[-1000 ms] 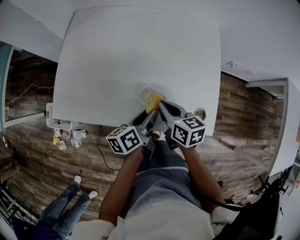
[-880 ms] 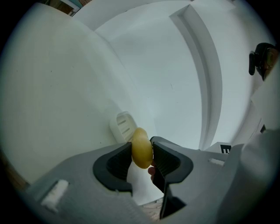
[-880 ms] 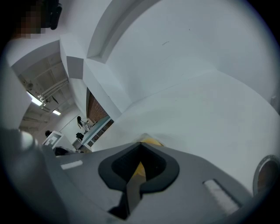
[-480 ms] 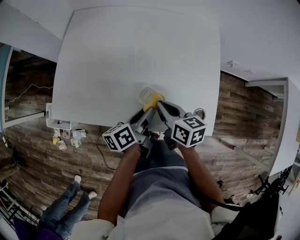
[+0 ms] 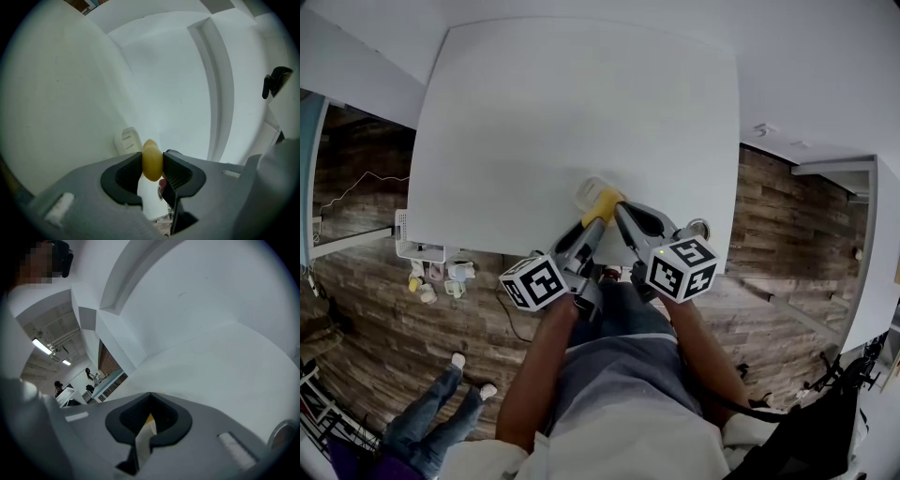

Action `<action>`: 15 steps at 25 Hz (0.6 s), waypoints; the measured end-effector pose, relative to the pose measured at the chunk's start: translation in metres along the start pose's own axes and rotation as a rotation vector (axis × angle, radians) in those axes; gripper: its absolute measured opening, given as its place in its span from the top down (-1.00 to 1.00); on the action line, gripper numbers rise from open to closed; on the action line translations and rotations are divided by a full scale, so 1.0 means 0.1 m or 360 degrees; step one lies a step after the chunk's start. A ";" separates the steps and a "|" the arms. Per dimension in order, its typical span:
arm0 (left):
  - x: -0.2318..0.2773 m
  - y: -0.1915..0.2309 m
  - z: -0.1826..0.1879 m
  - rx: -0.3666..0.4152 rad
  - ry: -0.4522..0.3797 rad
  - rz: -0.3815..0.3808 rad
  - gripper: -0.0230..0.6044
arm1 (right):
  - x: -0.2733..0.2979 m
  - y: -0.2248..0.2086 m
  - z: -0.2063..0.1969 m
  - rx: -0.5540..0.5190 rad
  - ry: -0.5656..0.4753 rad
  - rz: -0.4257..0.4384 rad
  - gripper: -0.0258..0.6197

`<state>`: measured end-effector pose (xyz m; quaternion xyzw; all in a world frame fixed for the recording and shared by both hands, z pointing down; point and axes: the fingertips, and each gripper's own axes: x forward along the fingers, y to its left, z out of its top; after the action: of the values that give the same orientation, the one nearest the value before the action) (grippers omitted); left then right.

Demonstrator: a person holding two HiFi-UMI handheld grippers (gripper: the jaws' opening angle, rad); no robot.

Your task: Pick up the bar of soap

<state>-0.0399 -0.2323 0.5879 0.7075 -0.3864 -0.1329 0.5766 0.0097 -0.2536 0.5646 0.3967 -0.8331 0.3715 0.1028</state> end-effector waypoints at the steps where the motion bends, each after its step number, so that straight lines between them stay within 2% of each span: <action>1: 0.00 -0.01 0.01 0.0006 -0.0005 -0.0002 0.48 | -0.01 0.01 0.02 -0.0014 -0.0004 0.0005 0.92; 6: -0.10 -0.06 0.05 0.0057 -0.0022 0.0017 0.48 | -0.08 0.10 0.06 -0.0085 -0.0001 0.0002 0.92; 15: -0.22 -0.41 0.33 0.0282 -0.0147 0.0050 0.48 | -0.22 0.34 0.32 -0.0296 -0.0073 0.0010 0.92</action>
<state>-0.0597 -0.2386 0.5350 0.7428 -0.4339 -0.1214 0.4953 0.0035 -0.2491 0.5142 0.3912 -0.8674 0.2837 0.1188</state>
